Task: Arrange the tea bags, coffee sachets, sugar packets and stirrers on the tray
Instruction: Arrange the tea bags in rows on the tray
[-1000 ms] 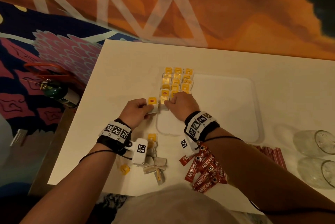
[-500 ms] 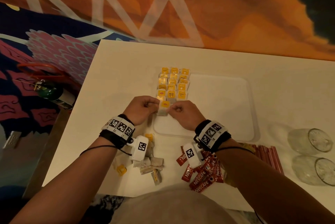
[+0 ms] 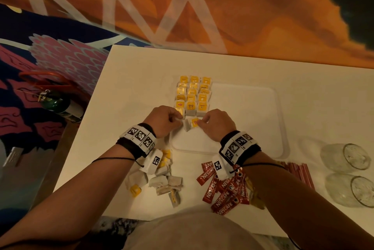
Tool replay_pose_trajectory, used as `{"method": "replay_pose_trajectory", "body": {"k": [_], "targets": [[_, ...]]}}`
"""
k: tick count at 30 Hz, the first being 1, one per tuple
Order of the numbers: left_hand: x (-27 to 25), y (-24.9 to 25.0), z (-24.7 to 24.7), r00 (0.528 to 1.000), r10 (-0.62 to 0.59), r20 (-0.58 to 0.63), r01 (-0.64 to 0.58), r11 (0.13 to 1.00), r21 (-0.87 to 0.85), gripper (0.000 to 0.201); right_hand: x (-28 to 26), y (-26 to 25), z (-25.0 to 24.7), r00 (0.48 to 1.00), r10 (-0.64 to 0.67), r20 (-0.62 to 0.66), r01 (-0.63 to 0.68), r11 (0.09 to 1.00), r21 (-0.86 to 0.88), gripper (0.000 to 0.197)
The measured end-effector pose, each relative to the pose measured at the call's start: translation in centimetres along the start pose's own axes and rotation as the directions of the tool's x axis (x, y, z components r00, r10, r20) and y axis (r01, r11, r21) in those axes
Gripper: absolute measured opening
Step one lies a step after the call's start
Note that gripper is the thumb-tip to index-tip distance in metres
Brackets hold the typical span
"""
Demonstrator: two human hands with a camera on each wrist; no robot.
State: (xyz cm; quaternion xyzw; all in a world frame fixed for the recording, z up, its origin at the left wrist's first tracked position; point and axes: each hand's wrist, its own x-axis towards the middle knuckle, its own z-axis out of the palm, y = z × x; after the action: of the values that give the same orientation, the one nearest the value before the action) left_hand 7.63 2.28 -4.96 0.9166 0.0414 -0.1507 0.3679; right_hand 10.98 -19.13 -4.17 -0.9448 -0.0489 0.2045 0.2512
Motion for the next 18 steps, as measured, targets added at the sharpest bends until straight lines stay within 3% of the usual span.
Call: {"method": "replay_pose_trajectory", "body": {"k": [10,16,18], "targets": [[0.2,1.4,0.8,0.998,0.044,0.035,-0.047,0.995,0.085,0.022,0.2,-0.3,1.8,0.998,-0.050,0.040,0.049,0.998,0.042,0.015],[0.1,1.6,0.4,0.992,0.104,0.075,-0.113,0.985,0.128,0.014,-0.5,-0.4,0.7,0.972,-0.230,0.053,0.223,0.968,0.116,0.016],[0.2,1.6,0.3,0.987,0.133,0.092,-0.144,0.983,0.117,0.024,-0.8,-0.5,0.3,0.960,-0.278,0.029,0.271,0.951,0.152,0.011]]}}
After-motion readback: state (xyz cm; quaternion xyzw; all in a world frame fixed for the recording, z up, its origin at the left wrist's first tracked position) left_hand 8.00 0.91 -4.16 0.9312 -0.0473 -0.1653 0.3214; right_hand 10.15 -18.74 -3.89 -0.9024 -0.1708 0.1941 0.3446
